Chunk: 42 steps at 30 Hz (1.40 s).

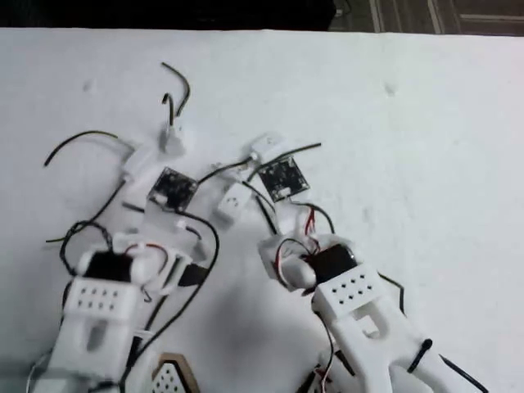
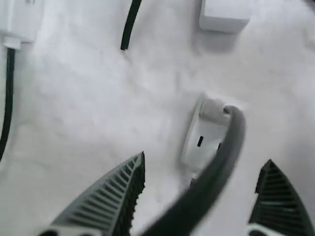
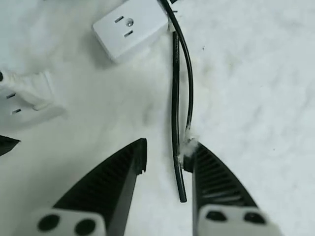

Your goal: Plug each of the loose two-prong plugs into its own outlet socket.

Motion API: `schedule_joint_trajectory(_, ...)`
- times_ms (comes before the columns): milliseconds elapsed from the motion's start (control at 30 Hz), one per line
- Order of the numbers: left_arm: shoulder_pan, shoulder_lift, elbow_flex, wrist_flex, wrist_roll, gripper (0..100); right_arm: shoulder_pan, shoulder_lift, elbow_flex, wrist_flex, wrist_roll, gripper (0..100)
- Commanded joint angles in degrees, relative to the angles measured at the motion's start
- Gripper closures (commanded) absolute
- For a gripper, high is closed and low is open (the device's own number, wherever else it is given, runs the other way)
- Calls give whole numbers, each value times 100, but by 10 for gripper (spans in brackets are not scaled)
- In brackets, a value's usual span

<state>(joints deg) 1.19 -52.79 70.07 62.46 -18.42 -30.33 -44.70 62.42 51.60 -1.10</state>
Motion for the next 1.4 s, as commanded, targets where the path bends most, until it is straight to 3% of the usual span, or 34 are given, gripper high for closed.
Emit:
schedule_joint_trajectory(0, 127, 1358, -431, -607, -176, 648, 66, 22, -18, -119, 70, 878)
schedule_joint_trajectory(167, 101, 2642, -1029, -624, -185, 672, 66, 22, -9, -119, 62, 878)
schedule_joint_trajectory(333, 268, 3371, -1433, -598, -229, 791, 75, 22, -9, -119, 62, 878)
schedule_joint_trajectory(567, 286, 3398, -1653, -659, -246, 980, 75, 22, 0, -119, 70, 880)
schedule_joint_trajectory(1000, -1077, 3442, -3648, -229, -492, 978, 75, 48, 0, -119, 79, 882)
schedule_joint_trajectory(1200, -1200, 3451, -3991, -668, -501, 974, 75, 66, 9, -127, 70, 882)
schedule_joint_trajectory(1367, -1191, 3451, -3956, -800, -475, 823, 75, 66, 9, -127, 70, 882)
